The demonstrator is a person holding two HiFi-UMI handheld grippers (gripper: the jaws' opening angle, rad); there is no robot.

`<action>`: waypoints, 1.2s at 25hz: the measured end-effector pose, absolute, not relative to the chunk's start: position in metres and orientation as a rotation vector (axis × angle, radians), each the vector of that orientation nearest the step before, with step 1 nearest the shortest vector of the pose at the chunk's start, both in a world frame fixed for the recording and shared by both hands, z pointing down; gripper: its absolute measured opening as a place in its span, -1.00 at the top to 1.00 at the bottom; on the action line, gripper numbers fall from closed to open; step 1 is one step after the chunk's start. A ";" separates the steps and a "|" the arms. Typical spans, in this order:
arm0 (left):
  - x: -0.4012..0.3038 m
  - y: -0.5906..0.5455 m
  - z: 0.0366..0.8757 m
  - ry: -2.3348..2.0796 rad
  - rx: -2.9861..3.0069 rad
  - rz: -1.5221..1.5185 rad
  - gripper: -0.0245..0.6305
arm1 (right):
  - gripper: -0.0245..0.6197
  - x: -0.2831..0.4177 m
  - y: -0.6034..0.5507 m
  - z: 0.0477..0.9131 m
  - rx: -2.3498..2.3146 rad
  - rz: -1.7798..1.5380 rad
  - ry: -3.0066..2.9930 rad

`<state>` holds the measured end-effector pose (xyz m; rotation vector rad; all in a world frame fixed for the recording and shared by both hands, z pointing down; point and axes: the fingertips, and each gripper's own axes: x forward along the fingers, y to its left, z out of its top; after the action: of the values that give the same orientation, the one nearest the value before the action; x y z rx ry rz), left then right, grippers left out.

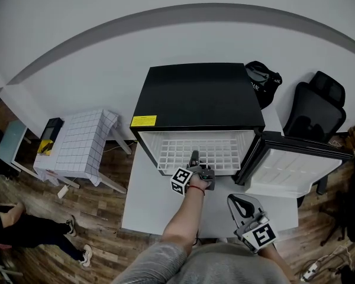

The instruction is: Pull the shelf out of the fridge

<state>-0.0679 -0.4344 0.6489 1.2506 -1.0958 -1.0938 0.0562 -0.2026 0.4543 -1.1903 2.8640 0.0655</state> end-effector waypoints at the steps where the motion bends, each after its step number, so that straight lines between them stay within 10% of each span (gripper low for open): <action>1: -0.068 -0.433 0.649 -1.096 1.251 -1.093 0.81 | 0.88 0.056 -0.201 0.455 -1.189 0.066 2.866; 30: -0.068 -0.386 0.647 -1.091 1.247 -1.097 0.80 | 0.88 0.046 -0.182 0.448 -1.123 0.086 2.862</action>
<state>-0.0679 -0.3858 0.6471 1.2471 -1.0910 -1.0975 0.0460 -0.1816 0.4482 -1.1228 2.8618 0.0859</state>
